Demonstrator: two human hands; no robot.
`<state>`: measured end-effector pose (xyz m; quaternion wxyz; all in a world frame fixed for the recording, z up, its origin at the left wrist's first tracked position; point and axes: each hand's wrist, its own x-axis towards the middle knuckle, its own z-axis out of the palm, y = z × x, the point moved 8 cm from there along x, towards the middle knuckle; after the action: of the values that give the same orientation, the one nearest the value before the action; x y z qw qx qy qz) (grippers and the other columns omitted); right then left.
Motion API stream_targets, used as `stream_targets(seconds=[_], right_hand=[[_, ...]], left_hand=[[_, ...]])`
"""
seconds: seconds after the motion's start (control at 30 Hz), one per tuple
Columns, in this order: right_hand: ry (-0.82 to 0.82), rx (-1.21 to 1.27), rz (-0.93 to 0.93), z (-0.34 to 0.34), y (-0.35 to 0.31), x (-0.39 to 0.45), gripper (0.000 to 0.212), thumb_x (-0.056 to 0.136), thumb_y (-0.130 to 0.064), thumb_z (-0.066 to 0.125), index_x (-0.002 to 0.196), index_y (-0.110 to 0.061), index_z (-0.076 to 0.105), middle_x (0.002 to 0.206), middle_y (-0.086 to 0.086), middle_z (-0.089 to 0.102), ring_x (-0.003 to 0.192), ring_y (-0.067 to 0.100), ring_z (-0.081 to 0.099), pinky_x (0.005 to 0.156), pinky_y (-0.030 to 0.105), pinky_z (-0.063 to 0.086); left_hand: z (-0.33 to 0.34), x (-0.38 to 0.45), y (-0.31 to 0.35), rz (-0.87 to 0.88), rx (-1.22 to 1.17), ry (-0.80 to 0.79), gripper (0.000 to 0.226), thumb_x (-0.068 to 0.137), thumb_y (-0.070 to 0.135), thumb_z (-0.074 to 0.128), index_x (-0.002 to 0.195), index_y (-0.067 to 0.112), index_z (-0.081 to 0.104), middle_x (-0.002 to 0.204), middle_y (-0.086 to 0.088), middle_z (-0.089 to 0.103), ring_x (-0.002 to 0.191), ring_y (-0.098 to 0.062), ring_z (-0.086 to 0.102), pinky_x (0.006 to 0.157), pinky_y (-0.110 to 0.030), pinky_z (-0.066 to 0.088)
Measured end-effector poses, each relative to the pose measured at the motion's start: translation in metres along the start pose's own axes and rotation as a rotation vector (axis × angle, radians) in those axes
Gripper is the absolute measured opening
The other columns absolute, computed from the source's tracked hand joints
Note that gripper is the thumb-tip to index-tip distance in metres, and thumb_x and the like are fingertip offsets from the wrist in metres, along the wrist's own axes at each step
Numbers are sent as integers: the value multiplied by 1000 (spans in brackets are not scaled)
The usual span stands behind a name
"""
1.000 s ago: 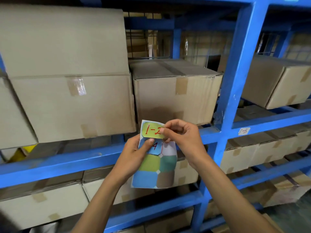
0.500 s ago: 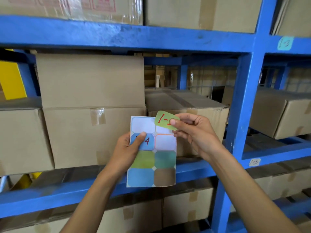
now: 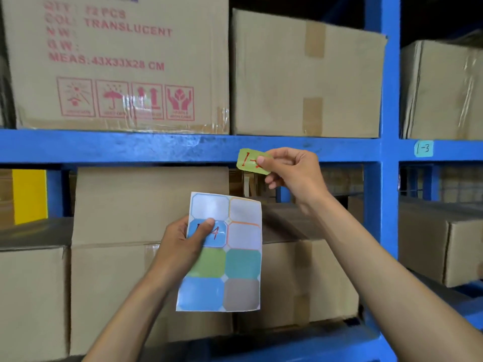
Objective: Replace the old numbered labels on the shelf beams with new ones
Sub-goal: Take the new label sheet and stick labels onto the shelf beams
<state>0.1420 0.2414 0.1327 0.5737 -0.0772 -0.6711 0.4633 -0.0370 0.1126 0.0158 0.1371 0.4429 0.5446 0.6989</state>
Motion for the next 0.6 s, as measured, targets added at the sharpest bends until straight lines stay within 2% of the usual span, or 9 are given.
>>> stream_targets(seconds=[0.17,0.33,0.6], right_hand=[[-23,-56,-32,16,-6,23,21,81,-9,77,94,5,69,65,4,72,36,13,52,34,21,45],[-45,-145,-77,35,-13,33,20,81,-18,79,92,-2,72,71,6,75,41,18,54,36,25,45],[27,-216,-120,37,-7,40,16,78,-28,81,85,-15,75,71,4,76,43,22,57,37,21,42]], left_hand=[[0,8,12,14,-18,-8,20,94,23,62,90,6,72,88,-21,77,67,-28,70,63,-39,57],[-3,9,13,6,-10,-13,21,94,25,62,91,7,71,87,-20,77,69,-29,71,66,-41,57],[-8,11,16,9,-19,-22,21,94,26,62,90,8,71,85,-16,78,68,-27,72,67,-41,58]])
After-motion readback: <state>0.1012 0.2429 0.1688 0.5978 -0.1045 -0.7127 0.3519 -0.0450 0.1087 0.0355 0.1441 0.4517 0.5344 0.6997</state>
